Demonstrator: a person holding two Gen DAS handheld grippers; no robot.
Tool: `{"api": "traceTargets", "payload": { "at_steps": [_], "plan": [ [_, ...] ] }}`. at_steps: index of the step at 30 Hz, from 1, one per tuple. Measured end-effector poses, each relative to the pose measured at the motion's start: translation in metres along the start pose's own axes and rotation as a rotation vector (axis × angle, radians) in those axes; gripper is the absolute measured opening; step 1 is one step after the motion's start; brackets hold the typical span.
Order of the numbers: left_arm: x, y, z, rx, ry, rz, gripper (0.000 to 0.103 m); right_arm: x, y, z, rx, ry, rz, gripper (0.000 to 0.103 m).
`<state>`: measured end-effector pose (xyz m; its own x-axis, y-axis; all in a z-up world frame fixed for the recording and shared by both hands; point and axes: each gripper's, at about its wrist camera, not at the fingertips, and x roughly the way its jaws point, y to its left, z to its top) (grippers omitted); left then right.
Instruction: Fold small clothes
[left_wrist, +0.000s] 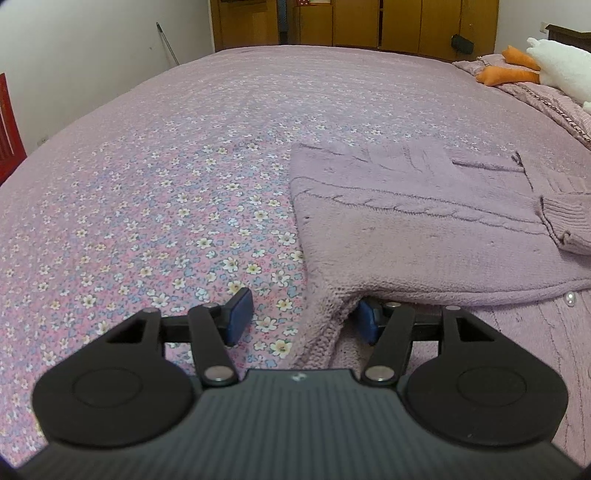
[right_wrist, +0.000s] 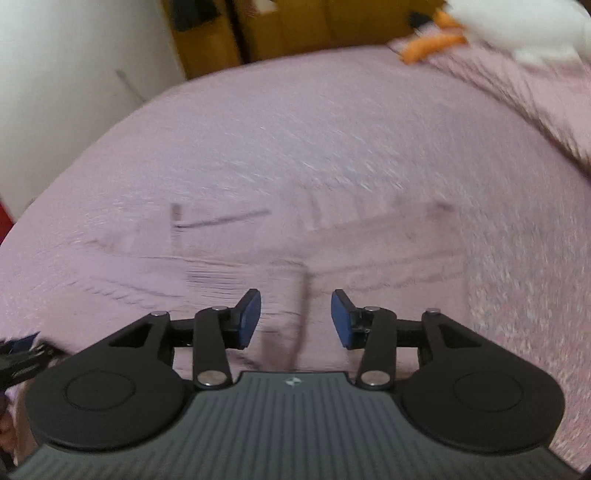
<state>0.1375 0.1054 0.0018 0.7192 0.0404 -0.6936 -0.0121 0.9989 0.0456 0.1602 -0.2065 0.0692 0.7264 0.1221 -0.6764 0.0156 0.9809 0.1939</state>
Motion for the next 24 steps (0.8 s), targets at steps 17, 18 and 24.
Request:
{"api": "traceTargets", "payload": {
  "at_steps": [17,18,24],
  "plan": [
    [0.0,0.0,-0.002,0.016,-0.002,-0.002,0.063,0.012,0.025,-0.017,-0.099,-0.075,-0.132,0.012],
    [0.001,0.001,-0.002,0.017,-0.002,-0.003,0.064,0.003,0.014,-0.017,-0.069,-0.091,-0.143,0.012],
    [0.001,0.002,-0.002,0.013,-0.005,0.0,0.066,-0.02,-0.054,-0.032,0.111,-0.076,-0.241,0.014]
  ]
}}
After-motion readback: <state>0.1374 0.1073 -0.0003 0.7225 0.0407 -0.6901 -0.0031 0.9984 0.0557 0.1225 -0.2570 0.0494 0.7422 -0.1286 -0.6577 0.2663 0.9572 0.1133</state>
